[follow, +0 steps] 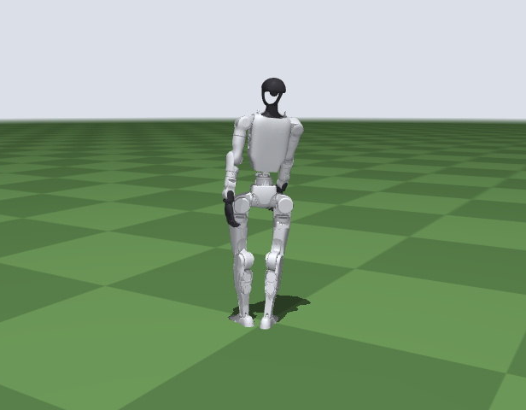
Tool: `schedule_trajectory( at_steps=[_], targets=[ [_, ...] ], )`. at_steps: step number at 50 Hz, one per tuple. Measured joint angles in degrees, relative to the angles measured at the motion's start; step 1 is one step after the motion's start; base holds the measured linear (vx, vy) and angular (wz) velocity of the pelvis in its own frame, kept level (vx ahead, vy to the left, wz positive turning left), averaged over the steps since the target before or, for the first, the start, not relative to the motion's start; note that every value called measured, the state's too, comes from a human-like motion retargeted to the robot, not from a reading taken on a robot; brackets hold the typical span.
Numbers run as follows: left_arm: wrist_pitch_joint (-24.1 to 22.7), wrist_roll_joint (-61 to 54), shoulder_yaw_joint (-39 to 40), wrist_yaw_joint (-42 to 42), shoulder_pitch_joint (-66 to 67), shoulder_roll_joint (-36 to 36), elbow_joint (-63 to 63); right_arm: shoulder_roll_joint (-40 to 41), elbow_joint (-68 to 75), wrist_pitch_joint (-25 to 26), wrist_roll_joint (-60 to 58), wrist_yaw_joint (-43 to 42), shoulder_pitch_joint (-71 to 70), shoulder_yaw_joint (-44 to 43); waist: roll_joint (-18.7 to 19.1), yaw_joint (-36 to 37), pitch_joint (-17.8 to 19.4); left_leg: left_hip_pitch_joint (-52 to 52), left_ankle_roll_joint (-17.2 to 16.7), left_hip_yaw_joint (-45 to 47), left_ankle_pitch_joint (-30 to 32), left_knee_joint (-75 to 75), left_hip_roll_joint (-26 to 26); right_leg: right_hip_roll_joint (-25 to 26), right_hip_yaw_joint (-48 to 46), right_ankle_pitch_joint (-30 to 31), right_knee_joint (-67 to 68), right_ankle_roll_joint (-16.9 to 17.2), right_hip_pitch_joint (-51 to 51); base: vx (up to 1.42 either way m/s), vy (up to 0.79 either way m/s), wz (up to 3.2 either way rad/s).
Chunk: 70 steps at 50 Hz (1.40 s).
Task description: Upper body actions
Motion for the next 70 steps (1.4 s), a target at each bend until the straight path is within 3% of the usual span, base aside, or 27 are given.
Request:
schedule_trajectory(
  at_steps=[4,12,20,26,28,30,33,35,39,42,46,50,55,61,66,70],
  targets=[
    [-0.74,0.74,-0.11,-0.37,-2.04,-0.44,-1.20,-0.63,1.19,0.84,1.11,-0.63,0.53,-0.53,-1.03,-2.21,-2.37,-3.92,-0.10,-5.61,1.07,-0.05,-1.32,-1.31,-2.69,-0.14,-0.58,1.21,-1.72,0.09,0.07,0.71],
    [-1.35,-0.21,-2.83,-0.53,-3.58,0.48,-2.44,0.47,-4.03,-1.27,-4.49,1.93,-1.13,-0.97,-4.10,0.69,2.10,-3.91,1.83,-3.51,-0.66,2.35,-2.92,-4.04,-2.64,0.85,-0.25,2.54,-1.33,0.05,0.03,-0.17],
    [0.00,1.11,-2.46,-1.34,-1.52,-0.22,1.92,0.42,-7.73,-2.91,-4.24,3.06,2.85,0.96,-3.75,-1.96,-0.64,-2.94,3.65,-2.16,-1.56,-0.43,-5.08,-5.60,-1.68,0.51,0.62,4.35,-2.46,0.21,0.16,-0.15],
    [0.24,-2.96,-7.19,0.17,-5.12,0.60,4.86,-1.66,-10.44,-3.37,-2.78,3.30,12.11,-3.25,-4.12,-0.52,0.40,-1.60,5.26,-2.05,-3.75,0.51,-5.57,-7.54,-2.00,-2.84,7.04,4.94,-2.82,0.22,0.14,-0.06],
    [0.91,-4.22,-9.18,0.87,-6.48,0.99,4.96,-2.39,-10.01,-3.43,-4.10,1.72,15.70,-4.84,-3.83,0.20,1.00,-0.85,5.51,-1.57,-4.49,1.09,-4.75,-8.09,-1.57,-2.24,12.80,4.36,-4.17,0.24,0.12,-0.31],
    [1.83,-6.09,-11.30,1.68,-8.74,0.98,4.96,-3.13,-8.78,-3.16,-5.57,-0.43,18.80,-6.22,-2.99,0.37,2.22,0.12,5.76,-0.98,-5.06,1.63,-3.36,-9.33,-2.07,2.36,21.51,3.68,-6.46,0.16,0.12,-0.38],
    [1.33,-9.10,-12.93,3.80,-14.36,0.21,4.96,-4.93,-6.87,-2.70,-6.59,-2.93,22.62,-7.57,-0.58,-0.76,6.42,2.14,6.22,-0.33,-5.73,2.82,-0.45,-11.10,-2.16,11.55,39.13,-0.90,-12.75,0.01,0.09,-0.20],
    [0.35,-11.48,-13.50,4.47,-19.18,-0.15,4.96,-6.37,-5.84,-2.43,-7.51,-4.12,25.28,-8.29,0.58,-3.25,9.66,3.22,6.56,-0.91,-5.99,3.90,0.97,-11.81,-1.65,9.91,50.99,-2.21,-17.89,-0.03,0.10,0.30],
    [-0.47,-13.37,-11.16,4.19,-29.43,-0.57,1.80,-9.35,-2.71,-0.23,-9.74,-6.74,29.78,-9.91,1.71,-9.59,14.85,3.62,7.71,-2.88,-6.64,6.18,2.79,-19.11,-8.24,3.99,71.12,-7.72,-28.46,-0.07,0.05,0.48],
    [-1.96,-14.15,-10.44,3.80,-36.34,-1.28,-1.80,-11.35,0.39,2.05,-11.07,-8.39,33.22,-11.92,1.64,-13.65,16.52,2.93,8.73,-4.81,-6.53,6.81,2.83,-21.07,-6.90,2.42,80.63,-8.52,-40.69,-0.02,0.04,0.61],
    [-4.50,-14.49,-9.85,3.37,-42.95,-1.96,-7.21,-13.27,1.78,6.27,-11.42,-9.02,38.24,-14.56,2.93,-18.10,17.21,1.49,9.08,-6.74,-6.45,7.85,4.86,-19.42,-5.61,3.47,82.80,-9.42,-54.58,-0.01,0.00,0.33],
    [-7.49,-14.57,-10.01,4.58,-47.29,-2.07,-10.74,-14.21,1.78,8.27,-8.31,-9.83,41.03,-17.33,4.29,-19.91,17.76,0.77,9.47,-6.53,-6.96,8.96,6.31,-17.68,-5.53,4.20,79.55,-10.33,-60.63,0.00,0.00,0.00],
    [-7.60,-14.33,-9.82,6.33,-49.91,-1.72,-10.29,-13.61,1.78,5.53,-4.66,-8.93,39.28,-18.75,3.66,-19.79,17.58,0.52,9.54,-4.80,-7.42,9.23,5.33,-16.62,-5.23,5.34,74.63,-10.36,-56.30,-0.04,0.02,-0.26],
    [-7.42,-15.51,-9.50,5.18,-45.44,-2.27,-8.15,-11.19,-3.02,2.81,-7.04,-6.11,34.81,-15.48,2.98,-17.16,14.62,0.36,8.87,-1.10,-6.89,7.11,3.82,-14.39,-5.74,8.71,64.90,-8.61,-40.53,-0.01,-0.03,-0.56],
    [-6.10,-14.12,-10.31,3.90,-38.07,-3.14,-4.47,-8.46,-10.70,1.27,-9.37,-3.84,32.19,-11.19,2.45,-13.63,11.95,1.13,8.10,1.50,-6.32,4.36,2.39,-8.98,-2.66,15.08,46.28,-3.94,-24.00,-0.01,-0.07,-0.47],
    [-4.14,-12.69,-11.67,2.33,-31.23,-3.77,-1.68,-6.87,-15.91,-0.29,-10.56,-3.32,30.32,-7.95,0.16,-11.14,8.97,0.99,7.62,3.32,-5.72,1.83,-1.12,-3.80,6.30,20.96,24.51,1.70,-12.97,-0.02,-0.11,-0.39]
  ],
)
